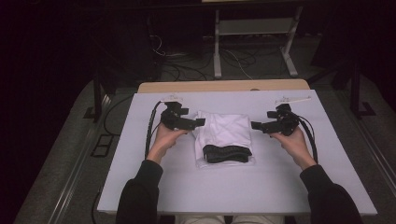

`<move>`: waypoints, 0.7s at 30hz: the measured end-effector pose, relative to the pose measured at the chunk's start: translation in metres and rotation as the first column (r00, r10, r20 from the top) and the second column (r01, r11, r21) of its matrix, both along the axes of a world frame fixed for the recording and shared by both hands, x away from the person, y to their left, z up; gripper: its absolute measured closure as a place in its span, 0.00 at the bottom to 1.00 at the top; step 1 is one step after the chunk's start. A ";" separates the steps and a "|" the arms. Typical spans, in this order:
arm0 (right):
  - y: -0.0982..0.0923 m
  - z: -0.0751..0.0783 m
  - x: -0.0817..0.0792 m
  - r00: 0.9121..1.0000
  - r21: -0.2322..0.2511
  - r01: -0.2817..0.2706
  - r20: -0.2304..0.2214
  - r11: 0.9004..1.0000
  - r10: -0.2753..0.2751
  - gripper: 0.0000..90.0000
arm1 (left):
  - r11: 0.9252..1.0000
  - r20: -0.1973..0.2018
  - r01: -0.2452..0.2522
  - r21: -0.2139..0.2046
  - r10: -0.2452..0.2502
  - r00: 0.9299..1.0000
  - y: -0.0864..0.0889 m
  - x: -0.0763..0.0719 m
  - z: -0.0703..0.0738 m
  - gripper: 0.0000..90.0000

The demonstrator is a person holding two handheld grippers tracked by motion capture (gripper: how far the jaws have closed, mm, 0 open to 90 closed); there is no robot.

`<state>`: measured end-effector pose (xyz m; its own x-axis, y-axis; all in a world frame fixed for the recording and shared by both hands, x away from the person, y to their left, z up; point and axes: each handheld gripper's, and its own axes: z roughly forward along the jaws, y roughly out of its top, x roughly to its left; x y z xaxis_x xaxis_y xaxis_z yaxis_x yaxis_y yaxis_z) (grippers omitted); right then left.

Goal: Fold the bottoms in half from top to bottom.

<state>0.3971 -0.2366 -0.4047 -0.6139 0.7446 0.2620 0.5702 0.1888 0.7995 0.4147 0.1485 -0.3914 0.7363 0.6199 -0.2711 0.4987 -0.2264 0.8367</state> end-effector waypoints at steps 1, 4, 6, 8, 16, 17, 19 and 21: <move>0.000 -0.001 -0.003 1.000 -0.007 -0.006 0.002 1.000 0.006 0.00 | 1.000 0.003 -0.001 -0.002 0.001 1.000 0.001 -0.002 0.000 0.00; 0.000 -0.001 -0.010 1.000 -0.008 -0.013 -0.001 1.000 0.013 0.00 | 1.000 0.025 -0.001 -0.016 0.002 1.000 0.005 -0.012 0.001 0.00; -0.002 -0.001 -0.016 1.000 0.000 -0.015 0.003 1.000 0.015 0.00 | 1.000 0.037 -0.006 -0.024 0.006 0.999 0.007 -0.019 0.000 0.00; -0.004 -0.001 -0.023 1.000 0.003 -0.018 0.007 1.000 0.018 0.00 | 1.000 0.037 0.001 -0.022 0.000 0.999 0.008 -0.024 -0.001 0.00; -0.008 -0.001 -0.047 0.999 0.001 -0.036 0.026 0.999 0.036 0.00 | 0.999 0.070 0.035 -0.020 -0.033 0.997 0.009 -0.053 -0.004 0.00; -0.008 -0.002 -0.050 0.999 -0.001 -0.038 0.027 0.999 0.038 0.00 | 0.999 0.072 0.036 -0.018 -0.034 0.997 0.009 -0.056 -0.005 0.00; -0.008 -0.003 -0.055 0.999 -0.002 -0.045 0.028 0.999 0.045 0.00 | 0.999 0.082 0.038 -0.022 -0.036 0.996 0.010 -0.063 -0.007 0.00; -0.009 -0.005 -0.060 0.998 -0.009 -0.046 0.033 0.999 0.046 0.00 | 0.999 0.088 0.043 -0.020 -0.041 0.995 0.011 -0.068 -0.007 0.00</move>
